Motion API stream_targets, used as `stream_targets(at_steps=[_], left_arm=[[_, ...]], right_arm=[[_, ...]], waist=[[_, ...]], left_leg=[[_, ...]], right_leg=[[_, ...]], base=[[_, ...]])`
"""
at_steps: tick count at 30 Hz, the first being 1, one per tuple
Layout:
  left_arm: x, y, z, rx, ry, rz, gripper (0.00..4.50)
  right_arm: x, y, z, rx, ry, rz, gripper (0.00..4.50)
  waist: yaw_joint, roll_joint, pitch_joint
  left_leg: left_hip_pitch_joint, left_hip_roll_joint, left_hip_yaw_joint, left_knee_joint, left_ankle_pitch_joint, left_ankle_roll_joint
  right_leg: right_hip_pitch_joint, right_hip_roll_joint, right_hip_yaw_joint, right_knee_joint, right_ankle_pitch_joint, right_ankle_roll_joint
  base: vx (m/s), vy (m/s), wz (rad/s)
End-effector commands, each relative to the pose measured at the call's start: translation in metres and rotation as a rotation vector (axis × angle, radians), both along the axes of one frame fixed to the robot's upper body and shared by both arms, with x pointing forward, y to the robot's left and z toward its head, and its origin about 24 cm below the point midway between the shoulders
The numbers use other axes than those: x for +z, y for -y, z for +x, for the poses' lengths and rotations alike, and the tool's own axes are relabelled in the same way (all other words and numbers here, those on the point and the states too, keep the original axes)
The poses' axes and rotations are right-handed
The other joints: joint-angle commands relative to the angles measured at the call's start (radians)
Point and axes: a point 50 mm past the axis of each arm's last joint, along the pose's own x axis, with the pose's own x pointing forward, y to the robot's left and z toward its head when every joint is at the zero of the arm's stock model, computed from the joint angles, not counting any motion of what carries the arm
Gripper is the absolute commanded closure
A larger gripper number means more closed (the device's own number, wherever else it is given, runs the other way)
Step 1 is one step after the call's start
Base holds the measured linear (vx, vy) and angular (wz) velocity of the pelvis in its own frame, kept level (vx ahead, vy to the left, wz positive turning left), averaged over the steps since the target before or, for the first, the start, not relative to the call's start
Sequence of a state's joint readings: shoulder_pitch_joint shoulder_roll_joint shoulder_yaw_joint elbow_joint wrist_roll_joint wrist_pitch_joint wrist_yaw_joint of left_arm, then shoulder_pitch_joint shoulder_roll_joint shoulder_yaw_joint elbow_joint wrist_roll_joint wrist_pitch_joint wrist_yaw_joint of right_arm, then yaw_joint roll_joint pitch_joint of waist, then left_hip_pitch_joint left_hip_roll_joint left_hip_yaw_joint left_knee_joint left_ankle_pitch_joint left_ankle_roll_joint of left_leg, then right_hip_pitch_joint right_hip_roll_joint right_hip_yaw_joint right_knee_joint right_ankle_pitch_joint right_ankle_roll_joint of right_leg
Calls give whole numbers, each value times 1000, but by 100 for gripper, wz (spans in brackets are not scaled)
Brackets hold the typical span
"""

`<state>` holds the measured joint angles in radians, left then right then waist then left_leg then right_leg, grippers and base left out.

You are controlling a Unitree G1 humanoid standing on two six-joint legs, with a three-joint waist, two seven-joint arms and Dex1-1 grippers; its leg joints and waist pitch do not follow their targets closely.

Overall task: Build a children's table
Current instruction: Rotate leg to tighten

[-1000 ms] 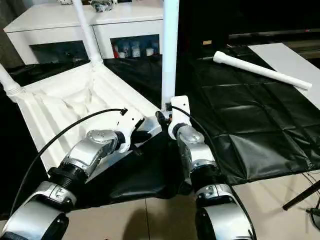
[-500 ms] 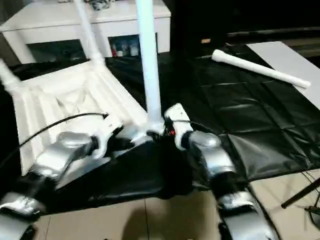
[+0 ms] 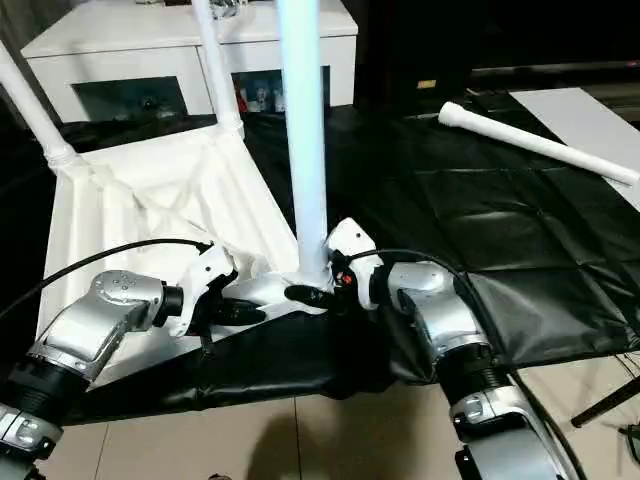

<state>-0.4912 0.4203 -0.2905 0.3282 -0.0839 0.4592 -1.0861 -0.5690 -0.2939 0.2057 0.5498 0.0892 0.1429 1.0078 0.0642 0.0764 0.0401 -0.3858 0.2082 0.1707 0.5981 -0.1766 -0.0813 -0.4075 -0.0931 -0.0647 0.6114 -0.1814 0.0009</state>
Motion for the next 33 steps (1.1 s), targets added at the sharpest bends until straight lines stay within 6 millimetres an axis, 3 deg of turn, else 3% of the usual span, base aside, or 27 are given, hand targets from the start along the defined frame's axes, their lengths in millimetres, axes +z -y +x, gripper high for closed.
stream_targets(at_steps=[1,8,14,17,19,22,24,26,30,33], left_arm=[[12,8,0,-53,26,-45,450],[11,8,0,-49,22,-41,450],[9,9,1,-42,17,-42,450],[6,13,9,43,46,-37,450],[5,18,18,135,88,-26,450],[4,27,32,284,132,-8,450],[3,34,38,364,129,3,450],[2,40,43,426,141,24,450],[-1,49,49,474,181,59,450],[-1,49,50,473,185,56,450]], right_arm=[[-2,-7,-6,63,0,3,116],[-3,-3,-5,48,-5,3,172],[-6,-2,-5,13,-20,6,181],[-17,-4,4,-175,-33,-6,181],[-23,-6,8,-320,-46,1,182],[-32,-12,12,-524,-83,28,182],[-37,-20,13,-632,-109,44,182],[-40,-27,15,-719,-128,49,183],[-38,-41,22,-798,-110,32,183],[-34,-52,22,-727,-105,61,183]], waist=[[-5,-6,-67],[-7,-6,-68],[-7,-6,-68],[-10,-7,-67],[-16,-12,-64],[-23,-10,-62],[-23,-13,-62],[-23,-12,-63],[-25,-6,-62],[-27,-10,-62]], left_leg=[[17,11,4,-68,-204,61],[17,11,4,-67,-198,61],[17,10,4,-66,-195,64],[16,10,4,-68,-191,58],[17,7,2,-71,-223,38],[23,6,1,-75,-248,11],[18,5,2,-74,-236,13],[22,4,2,-74,-242,14],[19,3,0,-76,-264,10],[17,3,0,-77,-274,16]], right_leg=[[54,-35,30,-61,-105,-262],[55,-34,30,-60,-92,-264],[55,-34,29,-60,-93,-264],[54,-34,30,-61,-98,-264],[54,-35,30,-67,-156,-250],[50,-36,32,-76,-225,-225],[51,-37,33,-76,-215,-215],[49,-35,31,-79,-218,-214],[47,-37,30,-84,-241,-201],[50,-37,29,-85,-236,-196]], base=[[0,0,0],[0,0,0],[0,0,0],[0,0,0],[0,0,0],[0,0,0],[0,0,0],[0,0,0],[0,0,0],[0,0,0]])
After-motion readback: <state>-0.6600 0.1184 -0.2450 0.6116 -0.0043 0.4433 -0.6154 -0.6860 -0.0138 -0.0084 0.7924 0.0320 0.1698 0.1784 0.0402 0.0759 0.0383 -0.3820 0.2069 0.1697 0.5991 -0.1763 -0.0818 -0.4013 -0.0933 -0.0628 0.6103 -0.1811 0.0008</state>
